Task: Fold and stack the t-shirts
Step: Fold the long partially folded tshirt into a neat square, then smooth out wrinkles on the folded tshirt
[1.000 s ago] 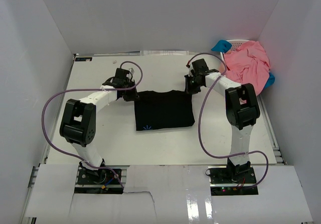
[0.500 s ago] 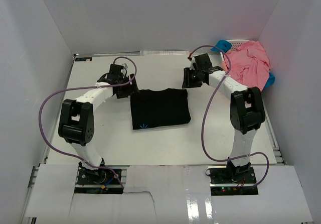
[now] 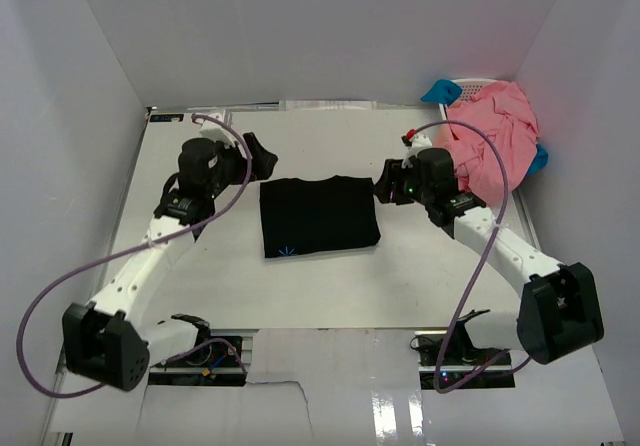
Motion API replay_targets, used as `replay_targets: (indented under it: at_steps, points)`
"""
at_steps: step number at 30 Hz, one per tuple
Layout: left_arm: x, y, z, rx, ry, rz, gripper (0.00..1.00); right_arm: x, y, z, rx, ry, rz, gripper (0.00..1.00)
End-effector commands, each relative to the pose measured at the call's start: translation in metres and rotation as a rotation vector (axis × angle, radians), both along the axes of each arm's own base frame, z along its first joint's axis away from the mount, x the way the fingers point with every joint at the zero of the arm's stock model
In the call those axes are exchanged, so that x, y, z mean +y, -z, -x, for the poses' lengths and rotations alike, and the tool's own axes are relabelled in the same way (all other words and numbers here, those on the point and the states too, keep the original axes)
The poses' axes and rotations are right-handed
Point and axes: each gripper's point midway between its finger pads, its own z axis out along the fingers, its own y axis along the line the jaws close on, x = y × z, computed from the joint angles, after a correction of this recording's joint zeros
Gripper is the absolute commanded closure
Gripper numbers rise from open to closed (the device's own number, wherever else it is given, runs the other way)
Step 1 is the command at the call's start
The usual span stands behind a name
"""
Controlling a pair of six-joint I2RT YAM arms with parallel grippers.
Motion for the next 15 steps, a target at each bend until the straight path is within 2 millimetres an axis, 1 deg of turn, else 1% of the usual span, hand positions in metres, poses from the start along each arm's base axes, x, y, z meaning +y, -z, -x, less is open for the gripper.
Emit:
replay_targets:
  at_steps: [1,2,3,4,5,6,7,8,9,10,11,12,13,14,15]
  points:
    - [-0.022,-0.039,0.036,-0.25,0.125,0.052,0.02,0.026,-0.008,0.025,-0.063,-0.059,-0.09,0.42]
    - [-0.026,-0.044,0.049,-0.287,0.144,0.071,0.02,0.027,-0.017,0.034,-0.095,-0.068,-0.101,0.42]
    - [-0.027,-0.051,0.067,-0.34,0.172,0.117,0.02,0.034,-0.019,0.042,-0.123,-0.077,-0.096,0.42]
    - [-0.028,-0.05,0.075,-0.34,0.183,0.138,0.02,0.033,-0.014,0.053,-0.132,-0.081,-0.092,0.42]
    - [-0.028,-0.049,0.081,-0.326,0.182,0.172,0.02,0.035,-0.013,0.058,-0.145,-0.082,-0.092,0.42]
    - [-0.028,-0.046,0.085,-0.303,0.168,0.208,0.02,0.042,-0.009,0.067,-0.146,-0.107,-0.099,0.43]
    - [-0.031,-0.035,0.087,-0.252,0.175,0.224,0.02,0.04,-0.009,0.066,-0.16,-0.082,-0.106,0.43]
    - [-0.035,-0.023,0.089,-0.203,0.187,0.244,0.02,0.041,0.002,0.071,-0.141,-0.084,-0.1,0.45]
    - [-0.041,-0.012,0.09,-0.163,0.211,0.252,0.02,0.046,0.007,0.075,-0.127,-0.099,-0.094,0.5]
    - [-0.05,0.008,0.088,-0.092,0.236,0.253,0.02,0.048,0.013,0.077,-0.113,-0.104,-0.088,0.56]
    - [-0.059,0.021,0.091,-0.052,0.258,0.251,0.02,0.051,0.022,0.078,-0.087,-0.107,-0.08,0.67]
    - [-0.065,0.032,0.09,-0.026,0.264,0.24,0.02,0.057,0.027,0.083,-0.075,-0.124,-0.078,0.86]
    - [-0.069,0.049,0.087,0.011,0.258,0.222,0.02,0.063,0.028,0.084,-0.075,-0.139,-0.085,0.92]
    - [-0.075,0.058,0.088,0.025,0.25,0.206,0.02,0.071,0.035,0.089,-0.06,-0.158,-0.079,0.92]
    - [-0.077,0.063,0.087,0.029,0.244,0.199,0.02,0.075,0.037,0.09,-0.06,-0.165,-0.076,0.92]
